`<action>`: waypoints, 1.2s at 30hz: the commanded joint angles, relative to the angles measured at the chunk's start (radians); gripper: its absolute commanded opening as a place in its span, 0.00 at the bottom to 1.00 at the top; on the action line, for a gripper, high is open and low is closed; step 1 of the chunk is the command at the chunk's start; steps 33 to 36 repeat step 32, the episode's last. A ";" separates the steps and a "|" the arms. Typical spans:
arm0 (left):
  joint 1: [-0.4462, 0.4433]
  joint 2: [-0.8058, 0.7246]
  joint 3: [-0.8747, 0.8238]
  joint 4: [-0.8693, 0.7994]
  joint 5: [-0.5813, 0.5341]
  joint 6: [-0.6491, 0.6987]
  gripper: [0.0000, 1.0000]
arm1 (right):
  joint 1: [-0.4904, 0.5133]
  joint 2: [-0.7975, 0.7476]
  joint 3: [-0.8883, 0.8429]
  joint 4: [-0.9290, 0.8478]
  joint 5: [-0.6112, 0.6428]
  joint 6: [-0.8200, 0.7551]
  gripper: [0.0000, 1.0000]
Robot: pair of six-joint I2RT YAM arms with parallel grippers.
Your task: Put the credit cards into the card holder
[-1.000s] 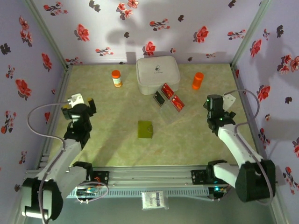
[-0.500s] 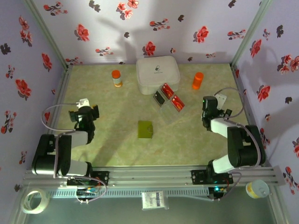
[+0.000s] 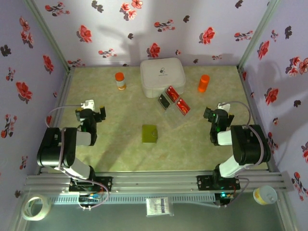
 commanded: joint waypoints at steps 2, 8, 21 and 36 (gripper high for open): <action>0.035 0.000 0.031 -0.018 0.074 -0.010 1.00 | -0.024 -0.010 0.049 -0.013 -0.068 -0.008 0.99; 0.020 -0.002 0.024 -0.009 0.078 0.003 1.00 | -0.017 -0.013 0.031 0.024 -0.062 -0.027 0.99; 0.021 -0.001 0.024 -0.006 0.081 0.002 1.00 | -0.012 -0.009 0.037 0.019 -0.075 -0.035 0.99; 0.021 -0.002 0.023 -0.007 0.080 0.003 1.00 | -0.020 -0.008 0.051 -0.002 -0.143 -0.047 0.99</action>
